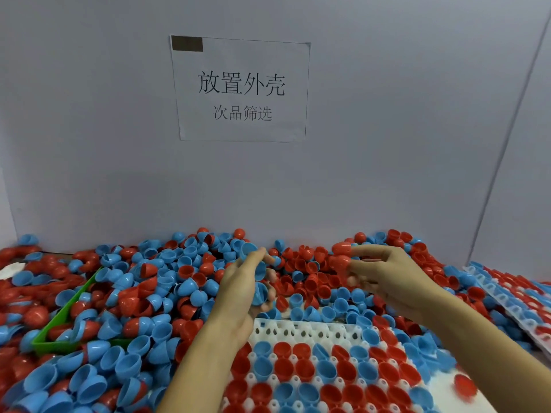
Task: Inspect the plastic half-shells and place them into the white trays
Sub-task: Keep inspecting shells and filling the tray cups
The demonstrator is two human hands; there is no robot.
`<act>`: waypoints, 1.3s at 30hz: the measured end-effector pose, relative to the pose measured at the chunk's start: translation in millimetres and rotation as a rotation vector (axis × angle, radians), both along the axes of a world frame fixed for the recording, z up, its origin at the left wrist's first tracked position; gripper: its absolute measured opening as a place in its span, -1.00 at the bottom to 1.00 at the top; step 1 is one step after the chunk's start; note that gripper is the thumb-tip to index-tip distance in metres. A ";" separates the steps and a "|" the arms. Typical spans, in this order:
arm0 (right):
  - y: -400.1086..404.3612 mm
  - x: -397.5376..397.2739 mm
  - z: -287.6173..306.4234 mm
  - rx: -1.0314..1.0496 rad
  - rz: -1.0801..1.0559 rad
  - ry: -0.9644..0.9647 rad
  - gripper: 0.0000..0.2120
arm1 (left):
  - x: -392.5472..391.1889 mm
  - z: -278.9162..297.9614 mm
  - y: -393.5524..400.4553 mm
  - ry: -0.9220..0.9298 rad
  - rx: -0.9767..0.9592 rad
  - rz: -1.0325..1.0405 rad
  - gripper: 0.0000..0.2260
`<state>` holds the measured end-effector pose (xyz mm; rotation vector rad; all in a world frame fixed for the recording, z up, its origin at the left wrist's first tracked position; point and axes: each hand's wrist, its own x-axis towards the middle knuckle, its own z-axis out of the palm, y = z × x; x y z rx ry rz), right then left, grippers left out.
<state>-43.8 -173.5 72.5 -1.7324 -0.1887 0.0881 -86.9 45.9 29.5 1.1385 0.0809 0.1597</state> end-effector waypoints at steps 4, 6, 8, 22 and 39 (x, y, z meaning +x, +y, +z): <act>-19.9 10.8 -14.9 0.166 -0.042 0.143 -0.76 | 1.0 -1.1 -1.3 0.014 0.006 -0.005 -0.68; -24.5 12.5 -22.8 0.307 -0.015 0.229 -0.74 | 0.9 -1.5 -1.9 0.019 0.015 -0.009 -0.69; -26.1 12.8 -31.7 0.436 -0.006 0.278 -0.77 | 0.8 -1.8 -2.2 0.026 0.022 -0.008 -0.72; -32.3 25.4 -53.9 -0.425 -0.041 0.016 -0.81 | 3.1 -4.3 -3.5 0.039 0.041 0.001 -0.81; -19.7 46.9 -93.9 -1.237 0.159 -0.366 -0.67 | 2.9 -6.6 -5.1 0.035 0.132 -0.097 -0.81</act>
